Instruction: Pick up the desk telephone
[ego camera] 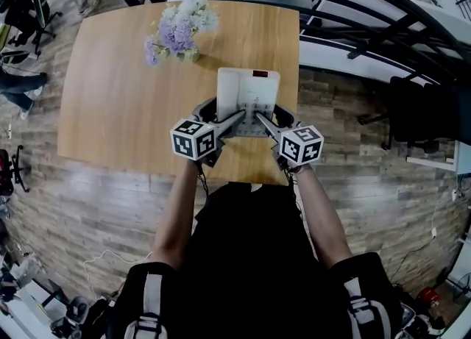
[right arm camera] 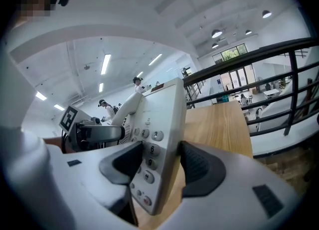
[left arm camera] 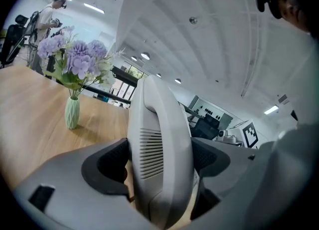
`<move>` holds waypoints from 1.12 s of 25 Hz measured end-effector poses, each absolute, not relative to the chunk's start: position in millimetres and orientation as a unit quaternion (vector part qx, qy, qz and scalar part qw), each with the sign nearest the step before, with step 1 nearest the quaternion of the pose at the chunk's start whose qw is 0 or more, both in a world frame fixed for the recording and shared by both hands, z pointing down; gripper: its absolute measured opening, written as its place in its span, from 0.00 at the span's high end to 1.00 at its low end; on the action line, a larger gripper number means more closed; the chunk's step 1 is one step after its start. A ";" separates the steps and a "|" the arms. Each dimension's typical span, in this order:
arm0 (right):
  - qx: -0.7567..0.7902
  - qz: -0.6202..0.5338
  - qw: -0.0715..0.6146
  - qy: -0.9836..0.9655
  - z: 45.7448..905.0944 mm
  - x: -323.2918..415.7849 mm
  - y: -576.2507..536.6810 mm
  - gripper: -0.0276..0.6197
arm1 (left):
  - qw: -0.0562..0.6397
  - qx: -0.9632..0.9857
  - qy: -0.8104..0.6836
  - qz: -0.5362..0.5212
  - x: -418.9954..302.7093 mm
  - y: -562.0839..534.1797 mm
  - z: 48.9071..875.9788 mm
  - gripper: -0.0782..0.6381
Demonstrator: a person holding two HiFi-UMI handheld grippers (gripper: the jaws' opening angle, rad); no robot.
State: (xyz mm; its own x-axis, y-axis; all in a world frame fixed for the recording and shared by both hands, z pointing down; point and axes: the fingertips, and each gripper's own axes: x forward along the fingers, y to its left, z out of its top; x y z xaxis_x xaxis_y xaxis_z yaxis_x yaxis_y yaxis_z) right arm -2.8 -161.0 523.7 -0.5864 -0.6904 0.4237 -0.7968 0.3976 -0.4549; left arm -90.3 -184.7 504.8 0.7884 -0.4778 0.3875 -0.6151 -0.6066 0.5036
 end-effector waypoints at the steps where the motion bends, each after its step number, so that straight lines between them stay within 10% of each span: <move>1: 0.447 0.314 0.082 -0.833 517.7 -3.2 -162.6 0.56 | 0.315 0.891 -0.308 0.103 -90.7 -186.1 498.8 0.32; 28: 0.444 0.205 0.065 -0.870 405.8 -28.0 -197.7 0.56 | 0.227 0.910 -0.343 0.044 -117.0 -212.4 389.9 0.32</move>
State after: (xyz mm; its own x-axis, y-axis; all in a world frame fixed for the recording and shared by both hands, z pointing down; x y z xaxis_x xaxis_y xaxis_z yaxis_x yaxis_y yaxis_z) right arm -28.0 -197.7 405.8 -0.5975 -0.7456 0.2952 -0.7989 0.5219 -0.2989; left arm -117.0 -212.4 389.9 0.7609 -0.6043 0.2363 -0.6444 -0.6614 0.3837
